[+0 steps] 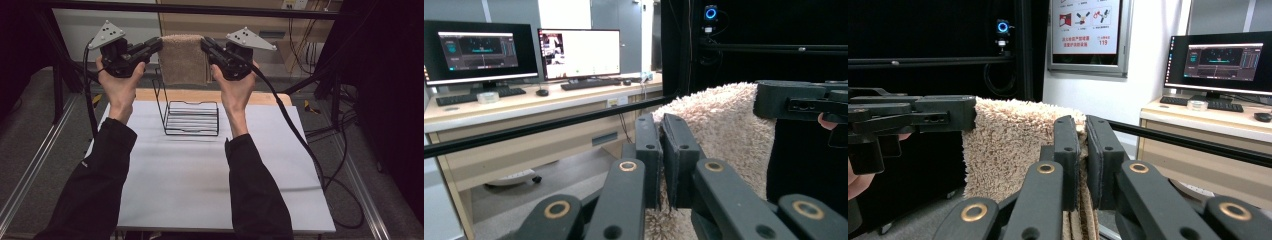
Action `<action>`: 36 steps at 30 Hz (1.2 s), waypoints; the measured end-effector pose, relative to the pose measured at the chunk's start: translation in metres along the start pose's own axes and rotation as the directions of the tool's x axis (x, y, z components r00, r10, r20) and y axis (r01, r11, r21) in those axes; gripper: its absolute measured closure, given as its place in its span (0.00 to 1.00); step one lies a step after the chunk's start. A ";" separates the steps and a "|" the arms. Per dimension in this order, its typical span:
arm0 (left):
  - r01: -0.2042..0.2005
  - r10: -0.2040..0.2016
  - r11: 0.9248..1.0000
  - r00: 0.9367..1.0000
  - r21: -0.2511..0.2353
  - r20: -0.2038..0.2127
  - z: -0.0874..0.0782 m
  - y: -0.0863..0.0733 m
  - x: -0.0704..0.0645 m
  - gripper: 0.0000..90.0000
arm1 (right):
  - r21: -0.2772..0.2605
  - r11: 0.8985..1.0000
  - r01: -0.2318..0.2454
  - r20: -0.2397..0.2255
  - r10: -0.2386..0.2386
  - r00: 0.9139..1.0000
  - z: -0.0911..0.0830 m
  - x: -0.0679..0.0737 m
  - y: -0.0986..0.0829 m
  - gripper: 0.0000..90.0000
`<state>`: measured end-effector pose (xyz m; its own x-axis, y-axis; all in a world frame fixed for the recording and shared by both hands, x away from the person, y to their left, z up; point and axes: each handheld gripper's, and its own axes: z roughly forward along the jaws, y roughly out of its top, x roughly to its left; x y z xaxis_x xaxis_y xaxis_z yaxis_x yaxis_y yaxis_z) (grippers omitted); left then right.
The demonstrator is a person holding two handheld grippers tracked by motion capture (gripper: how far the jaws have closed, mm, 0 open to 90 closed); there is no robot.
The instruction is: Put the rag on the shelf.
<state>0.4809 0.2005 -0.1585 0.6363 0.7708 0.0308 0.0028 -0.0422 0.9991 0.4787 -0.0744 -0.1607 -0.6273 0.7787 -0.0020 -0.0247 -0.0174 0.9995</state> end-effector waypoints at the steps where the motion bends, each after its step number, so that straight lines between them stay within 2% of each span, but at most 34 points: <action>1: -0.004 0.004 1.000 1.000 0.003 -0.005 0.002 0.000 0.001 0.95 | 0.000 1.000 0.000 0.003 0.000 1.000 0.002 -0.001 0.000 0.94; 7: -0.009 0.010 1.000 1.000 0.020 -0.029 0.012 0.001 0.010 0.95 | 0.007 1.000 0.001 0.012 -0.001 1.000 0.014 -0.007 -0.003 0.94; 11: 0.005 -0.004 1.000 1.000 0.022 -0.030 0.020 -0.003 0.016 0.95 | 0.010 1.000 -0.008 0.018 0.008 1.000 0.021 -0.011 -0.004 0.94; 15: 0.017 -0.017 1.000 0.999 0.016 -0.035 0.026 -0.006 0.020 0.95 | 0.015 1.000 0.004 0.025 -0.005 1.000 0.027 -0.015 -0.006 0.94; 22: 0.008 -0.007 1.000 0.999 0.023 -0.044 0.037 -0.007 0.023 0.95 | 0.032 0.999 0.003 0.043 -0.004 0.999 0.035 -0.023 -0.007 0.94; 26: -0.010 0.011 0.999 0.999 0.031 -0.050 0.042 -0.008 0.026 0.95 | 0.041 0.999 0.020 0.050 -0.022 0.999 0.040 -0.026 -0.008 0.94; 32: -0.018 0.020 0.999 0.998 0.043 -0.053 0.048 -0.016 0.030 0.95 | 0.068 0.997 0.030 0.060 -0.034 0.998 0.047 -0.029 -0.013 0.94; 36: -0.022 0.024 0.999 0.999 0.049 -0.046 0.047 -0.022 0.031 0.95 | 0.075 0.997 0.026 0.051 -0.030 0.998 0.047 -0.031 -0.019 0.94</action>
<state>0.5368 0.1953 -0.1804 0.5998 0.7981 0.0563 0.0268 -0.0903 0.9955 0.5348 -0.0685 -0.1778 -0.5860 0.8098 -0.0307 0.0174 0.0505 0.9986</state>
